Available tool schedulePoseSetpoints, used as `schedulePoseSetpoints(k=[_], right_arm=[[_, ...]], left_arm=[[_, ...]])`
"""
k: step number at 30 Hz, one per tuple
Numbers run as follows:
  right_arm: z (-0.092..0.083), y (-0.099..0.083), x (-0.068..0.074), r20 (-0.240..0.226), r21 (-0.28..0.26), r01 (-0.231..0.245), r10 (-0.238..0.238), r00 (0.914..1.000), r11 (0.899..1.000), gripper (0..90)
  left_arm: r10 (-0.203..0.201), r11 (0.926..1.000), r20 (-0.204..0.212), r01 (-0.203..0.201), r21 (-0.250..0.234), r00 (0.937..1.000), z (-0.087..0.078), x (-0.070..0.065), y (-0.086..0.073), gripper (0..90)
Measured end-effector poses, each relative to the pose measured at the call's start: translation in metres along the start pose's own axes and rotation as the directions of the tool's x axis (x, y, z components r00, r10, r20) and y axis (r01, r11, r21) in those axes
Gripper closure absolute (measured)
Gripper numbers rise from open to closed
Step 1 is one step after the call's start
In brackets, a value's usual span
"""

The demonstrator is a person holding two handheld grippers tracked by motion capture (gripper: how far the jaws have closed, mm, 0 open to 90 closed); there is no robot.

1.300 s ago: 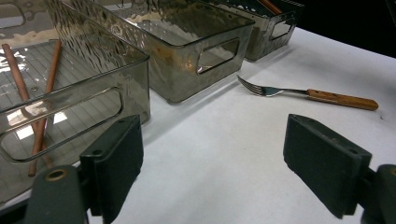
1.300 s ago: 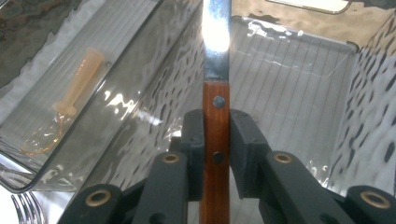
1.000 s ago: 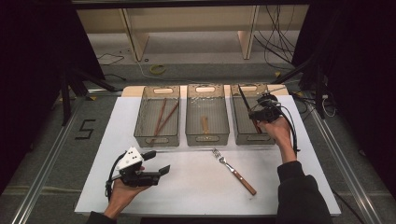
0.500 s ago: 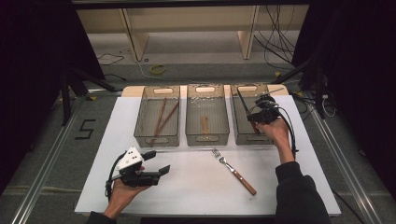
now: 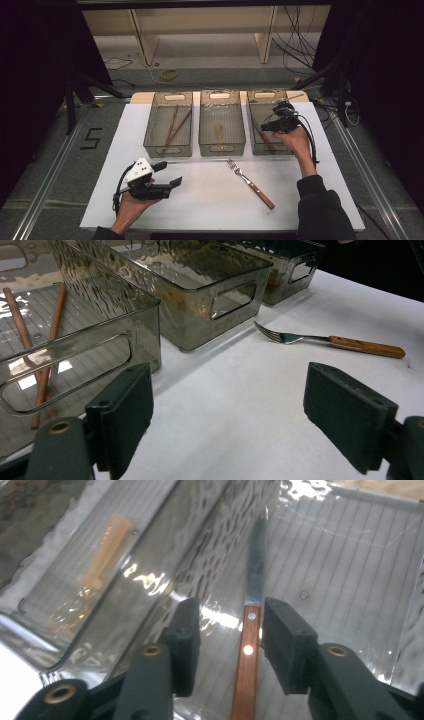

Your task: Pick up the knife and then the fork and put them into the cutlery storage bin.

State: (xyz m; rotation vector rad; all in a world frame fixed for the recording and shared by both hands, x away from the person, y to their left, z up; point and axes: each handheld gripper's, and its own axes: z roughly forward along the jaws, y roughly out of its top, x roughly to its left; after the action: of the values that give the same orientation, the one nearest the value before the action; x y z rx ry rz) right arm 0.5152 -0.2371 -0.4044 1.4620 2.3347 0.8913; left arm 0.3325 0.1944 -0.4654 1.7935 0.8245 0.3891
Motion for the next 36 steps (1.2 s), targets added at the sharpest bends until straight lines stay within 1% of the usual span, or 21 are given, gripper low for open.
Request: schedulePoseSetpoints(k=[2, 5, 6, 9, 11, 12, 15, 17, 19, 24, 28, 30, 31, 34, 35, 36], right_arm=[[-0.005, -0.001, 0.004, -0.006, -0.013, 0.021, -0.021, 0.9998, 1.0, 54.0], [-0.014, -0.005, 0.013, -0.029, -0.03, 0.058, -0.059, 0.9978, 0.998, 47.9], [-0.017, -0.006, 0.017, -0.037, -0.036, 0.073, -0.075, 0.9965, 0.997, 47.6], [-0.026, -0.013, 0.029, -0.069, -0.053, 0.118, -0.122, 0.9902, 0.992, 43.3], [-0.032, -0.017, 0.037, -0.072, -0.05, 0.15, -0.154, 0.9855, 0.987, 41.5], [-0.034, -0.02, 0.04, -0.083, -0.053, 0.164, -0.168, 0.9822, 0.985, 41.1], [-0.041, -0.027, 0.05, -0.101, -0.067, 0.185, -0.191, 0.9763, 0.98, 39.6], [-0.044, -0.032, 0.055, -0.116, -0.065, 0.196, -0.203, 0.9723, 0.978, 38.3], [-0.045, -0.037, 0.06, -0.123, -0.066, 0.216, -0.223, 0.9671, 0.974, 37.9], [-0.045, -0.048, 0.072, -0.153, -0.046, 0.249, -0.253, 0.9552, 0.967, 37.1], [-0.043, -0.054, 0.081, -0.169, -0.023, 0.282, -0.281, 0.9446, 0.959, 36.4], [-0.042, -0.056, 0.085, -0.175, -0.011, 0.288, -0.286, 0.9422, 0.957, 36.3], [-0.042, -0.057, 0.086, -0.181, -0.008, 0.297, -0.293, 0.9386, 0.955, 36.2], [-0.041, -0.06, 0.09, -0.182, 0.011, 0.316, -0.309, 0.9335, 0.949, 36.1], [-0.04, -0.061, 0.091, -0.189, 0.016, 0.316, -0.308, 0.9326, 0.949, 36.0], [-0.04, -0.062, 0.091, -0.19, 0.022, 0.327, -0.317, 0.9291, 0.945, 36.0]], left_arm=[[0.001, 1.0, -0.001, -0.001, 0.0, 1.0, 0.0, 0.0, 0.0, 19.5], [0.001, 1.0, -0.001, -0.001, 0.0, 1.0, 0.0, 0.0, 0.0, 19.4], [-0.001, 1.0, 0.0, 0.001, -0.001, 1.0, 0.0, 0.0, 0.0, 19.4], [-0.001, 1.0, 0.0, 0.001, 0.0, 1.0, 0.0, 0.0, 0.0, 19.3], [-0.004, 1.0, 0.0, 0.004, -0.001, 1.0, 0.001, 0.0, 0.0, 19.2], [-0.003, 1.0, 0.0, 0.003, -0.001, 1.0, 0.001, 0.0, 0.0, 19.2], [-0.002, 1.0, -0.001, 0.002, 0.002, 1.0, 0.0, 0.0, 0.0, 19.2], [-0.002, 1.0, -0.001, 0.002, 0.002, 1.0, 0.001, 0.0, 0.0, 19.2], [-0.002, 1.0, 0.0, 0.002, 0.001, 1.0, 0.0, 0.0, 0.0, 19.2], [0.0, 1.0, 0.0, 0.0, 0.001, 1.0, 0.0, 0.0, 0.0, 19.2], [0.001, 1.0, 0.0, -0.001, 0.0, 1.0, 0.0, 0.0, 0.0, 19.2], [-0.001, 1.0, 0.001, 0.001, -0.001, 1.0, 0.0, 0.0, 0.0, 19.2], [-0.001, 1.0, 0.001, 0.001, -0.001, 1.0, 0.0, 0.0, 0.0, 19.2], [0.0, 1.0, 0.001, 0.0, 0.0, 1.0, 0.0, 0.0, 0.0, 19.1], [0.0, 1.0, 0.001, 0.0, -0.001, 1.0, 0.0, 0.0, 0.0, 19.1], [0.0, 1.0, 0.001, 0.0, -0.001, 1.0, 0.0, 0.0, 0.0, 19.1]])
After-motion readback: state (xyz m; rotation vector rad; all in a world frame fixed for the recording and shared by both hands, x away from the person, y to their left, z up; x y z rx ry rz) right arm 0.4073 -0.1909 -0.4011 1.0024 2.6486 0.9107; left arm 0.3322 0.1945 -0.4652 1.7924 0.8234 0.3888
